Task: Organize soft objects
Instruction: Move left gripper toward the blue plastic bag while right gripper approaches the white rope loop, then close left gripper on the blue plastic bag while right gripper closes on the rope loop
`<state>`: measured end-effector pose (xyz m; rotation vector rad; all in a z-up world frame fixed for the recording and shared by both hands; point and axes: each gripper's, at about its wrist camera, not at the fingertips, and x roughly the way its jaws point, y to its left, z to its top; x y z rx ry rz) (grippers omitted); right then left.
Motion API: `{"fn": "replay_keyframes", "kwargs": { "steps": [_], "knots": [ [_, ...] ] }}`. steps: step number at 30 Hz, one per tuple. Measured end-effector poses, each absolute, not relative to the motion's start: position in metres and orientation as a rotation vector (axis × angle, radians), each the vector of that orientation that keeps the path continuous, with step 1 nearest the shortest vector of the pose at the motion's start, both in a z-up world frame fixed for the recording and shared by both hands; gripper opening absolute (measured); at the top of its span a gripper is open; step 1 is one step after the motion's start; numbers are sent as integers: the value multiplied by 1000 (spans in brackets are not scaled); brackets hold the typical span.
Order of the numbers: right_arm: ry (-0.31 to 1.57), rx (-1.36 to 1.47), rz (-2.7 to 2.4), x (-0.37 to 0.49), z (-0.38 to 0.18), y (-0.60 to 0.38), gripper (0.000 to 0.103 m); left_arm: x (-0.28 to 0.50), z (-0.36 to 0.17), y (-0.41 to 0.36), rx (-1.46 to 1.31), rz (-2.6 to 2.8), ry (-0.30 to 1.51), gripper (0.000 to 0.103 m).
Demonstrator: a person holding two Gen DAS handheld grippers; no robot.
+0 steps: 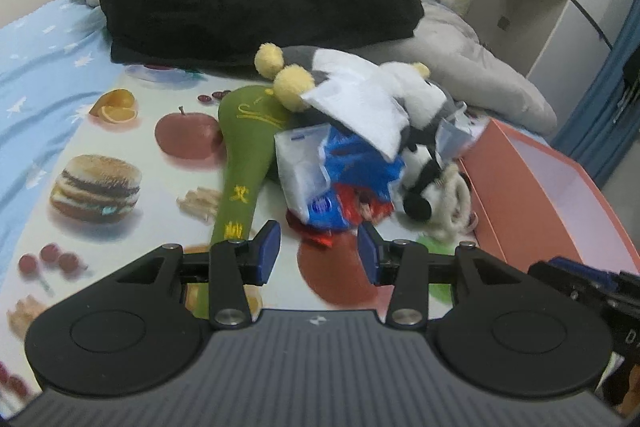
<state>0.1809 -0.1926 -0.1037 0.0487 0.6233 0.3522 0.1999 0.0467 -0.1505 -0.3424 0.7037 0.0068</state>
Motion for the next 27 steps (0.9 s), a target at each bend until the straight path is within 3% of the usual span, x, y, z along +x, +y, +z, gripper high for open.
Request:
{"fn": "replay_keyframes", "kwargs": {
  "steps": [14,16,17,19,21,24,27],
  "knots": [
    [596,31,305,264,-146,-177,35,272,-181,44,-342,0,652,49],
    [596,4,281,275,-151,-174,35,280,-187,39,-320,-1,666,54],
    [601,-9,261,281,-153,-173,37,283,-190,38,-310,2,671,57],
    [595,-30,225,289,-156,-173,55,285,-196,36,-295,9,671,61],
    [571,-41,203,295,-159,-174,62,287,-200,34,-285,16,673,61],
    [562,-78,176,304,-164,-173,63,287,-203,31,-241,31,667,61],
    [592,-100,158,313,-173,-172,63,290,-208,30,-241,37,690,69]
  ]
}}
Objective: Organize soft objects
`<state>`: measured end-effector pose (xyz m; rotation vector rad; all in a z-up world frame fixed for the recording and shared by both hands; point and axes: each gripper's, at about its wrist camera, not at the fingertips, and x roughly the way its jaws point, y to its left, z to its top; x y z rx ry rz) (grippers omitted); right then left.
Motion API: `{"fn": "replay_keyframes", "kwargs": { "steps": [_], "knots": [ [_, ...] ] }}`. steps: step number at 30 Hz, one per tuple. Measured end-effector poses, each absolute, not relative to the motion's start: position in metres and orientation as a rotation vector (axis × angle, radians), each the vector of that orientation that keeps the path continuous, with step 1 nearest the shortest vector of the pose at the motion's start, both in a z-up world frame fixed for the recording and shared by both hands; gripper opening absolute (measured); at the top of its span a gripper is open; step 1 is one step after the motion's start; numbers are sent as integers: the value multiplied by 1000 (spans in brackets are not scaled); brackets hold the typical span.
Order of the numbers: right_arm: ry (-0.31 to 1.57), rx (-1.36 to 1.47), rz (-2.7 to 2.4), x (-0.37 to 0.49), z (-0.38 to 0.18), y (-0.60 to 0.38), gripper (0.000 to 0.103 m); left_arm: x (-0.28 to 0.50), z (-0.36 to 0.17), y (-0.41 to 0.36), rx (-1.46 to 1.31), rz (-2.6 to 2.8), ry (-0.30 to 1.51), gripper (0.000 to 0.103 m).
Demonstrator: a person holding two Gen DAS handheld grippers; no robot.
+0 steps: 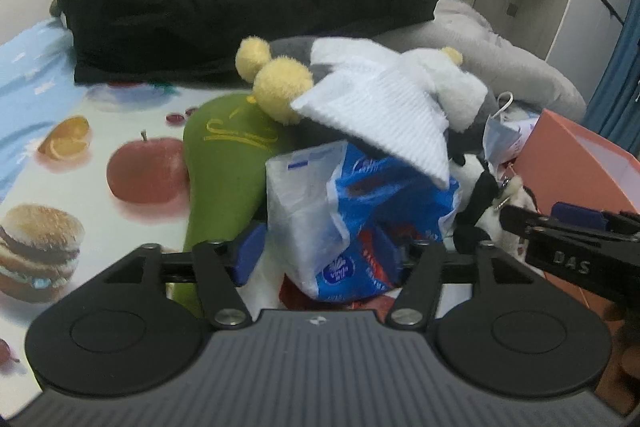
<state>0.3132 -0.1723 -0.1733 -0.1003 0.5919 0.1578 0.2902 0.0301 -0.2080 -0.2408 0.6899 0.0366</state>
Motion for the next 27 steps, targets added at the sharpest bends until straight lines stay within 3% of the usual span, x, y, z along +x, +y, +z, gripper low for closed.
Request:
{"fn": "replay_keyframes", "kwargs": {
  "steps": [8,10,12,14,15,19,27],
  "knots": [
    [677,-77,174,328,-195,-174,62,293,-221,32,-246,63,708,69],
    [681,-83,176,327,-197,-173,61,294,-221,31,-238,63,703,62],
    [683,-80,187,327,-197,-172,52,296,-224,33,-256,60,717,49],
    [688,-82,188,325,-196,-171,44,296,-225,35,-280,53,717,45],
    [687,-85,187,324,-195,-170,40,295,-225,35,-282,42,713,36],
    [682,-59,183,320,-190,-172,21,292,-220,36,-307,25,712,26],
    [640,-41,191,301,-166,-172,17,269,-204,40,-377,44,707,20]
  ]
}}
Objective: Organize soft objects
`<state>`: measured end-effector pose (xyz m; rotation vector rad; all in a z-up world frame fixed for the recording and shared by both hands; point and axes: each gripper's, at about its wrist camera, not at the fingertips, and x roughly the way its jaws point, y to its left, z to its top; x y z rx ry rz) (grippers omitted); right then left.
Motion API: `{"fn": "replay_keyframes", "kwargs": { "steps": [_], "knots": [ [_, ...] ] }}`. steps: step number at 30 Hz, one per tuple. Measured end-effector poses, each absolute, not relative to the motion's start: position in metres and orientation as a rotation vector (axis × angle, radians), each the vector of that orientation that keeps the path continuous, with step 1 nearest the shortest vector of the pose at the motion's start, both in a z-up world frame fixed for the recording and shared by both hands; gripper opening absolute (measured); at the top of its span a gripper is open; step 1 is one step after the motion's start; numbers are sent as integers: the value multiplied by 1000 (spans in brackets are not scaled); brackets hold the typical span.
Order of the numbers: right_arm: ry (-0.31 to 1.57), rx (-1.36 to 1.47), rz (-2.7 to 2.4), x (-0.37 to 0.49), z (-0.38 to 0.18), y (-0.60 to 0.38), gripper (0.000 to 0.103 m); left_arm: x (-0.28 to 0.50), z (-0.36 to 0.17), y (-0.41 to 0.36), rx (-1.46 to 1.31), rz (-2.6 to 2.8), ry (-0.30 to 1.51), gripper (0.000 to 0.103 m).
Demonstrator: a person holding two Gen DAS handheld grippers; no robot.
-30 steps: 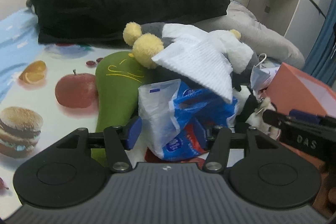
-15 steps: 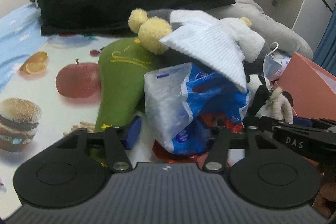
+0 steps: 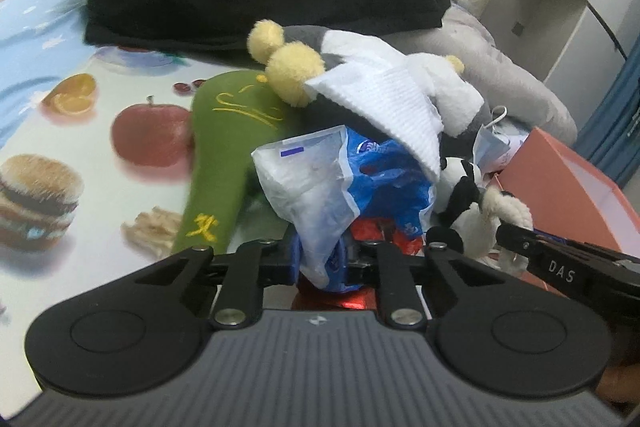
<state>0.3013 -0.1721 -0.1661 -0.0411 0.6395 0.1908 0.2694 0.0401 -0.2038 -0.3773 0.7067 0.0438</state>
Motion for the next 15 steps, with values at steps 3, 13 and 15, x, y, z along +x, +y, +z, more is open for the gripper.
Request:
{"fn": "replay_keyframes", "kwargs": {
  "steps": [3,13,15],
  "knots": [
    [646,-32,209,290,-159,-170,17,255,-199,43,-400,57,711,20],
    [717,-18,244,244,-155,-172,17,204,-189,43,-432,99,754,20],
    [739,-26,247,235,-154,-173,17,194,-187,42,-443,103,775,20]
  ]
}}
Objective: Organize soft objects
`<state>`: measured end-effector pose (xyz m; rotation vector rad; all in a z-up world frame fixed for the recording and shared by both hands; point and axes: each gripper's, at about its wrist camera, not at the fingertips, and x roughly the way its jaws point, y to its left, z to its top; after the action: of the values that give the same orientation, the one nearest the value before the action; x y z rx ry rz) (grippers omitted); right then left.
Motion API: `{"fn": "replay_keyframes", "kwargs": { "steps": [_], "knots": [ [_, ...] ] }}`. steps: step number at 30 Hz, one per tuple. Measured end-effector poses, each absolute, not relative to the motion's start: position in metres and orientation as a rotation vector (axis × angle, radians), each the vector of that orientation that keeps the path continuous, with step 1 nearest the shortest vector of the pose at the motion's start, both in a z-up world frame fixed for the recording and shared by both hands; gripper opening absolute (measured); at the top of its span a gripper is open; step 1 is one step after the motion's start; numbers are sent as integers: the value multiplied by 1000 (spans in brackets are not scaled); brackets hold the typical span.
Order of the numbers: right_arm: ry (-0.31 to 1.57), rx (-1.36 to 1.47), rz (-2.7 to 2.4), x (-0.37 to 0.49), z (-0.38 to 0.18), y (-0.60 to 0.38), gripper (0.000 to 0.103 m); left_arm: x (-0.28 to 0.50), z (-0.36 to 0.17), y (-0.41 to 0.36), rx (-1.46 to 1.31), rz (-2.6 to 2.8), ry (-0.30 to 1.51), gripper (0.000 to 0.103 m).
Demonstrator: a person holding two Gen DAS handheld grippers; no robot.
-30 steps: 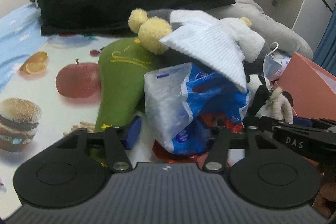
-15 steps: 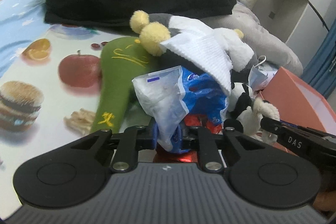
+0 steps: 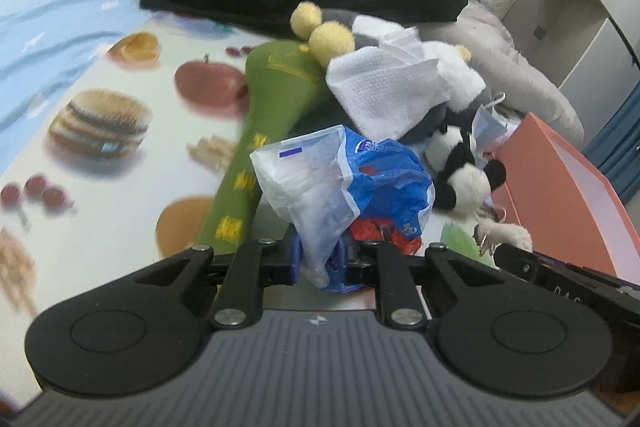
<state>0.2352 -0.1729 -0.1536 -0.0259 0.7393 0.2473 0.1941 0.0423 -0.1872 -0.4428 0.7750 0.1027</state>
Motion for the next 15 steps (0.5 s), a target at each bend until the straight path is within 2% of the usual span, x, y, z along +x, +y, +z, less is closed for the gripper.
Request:
{"fn": "replay_keyframes", "kwargs": {
  "steps": [15],
  "knots": [
    [877,-21,270,171,-151,-182,17,135,-181,30,-490,97,893,21]
  ]
}}
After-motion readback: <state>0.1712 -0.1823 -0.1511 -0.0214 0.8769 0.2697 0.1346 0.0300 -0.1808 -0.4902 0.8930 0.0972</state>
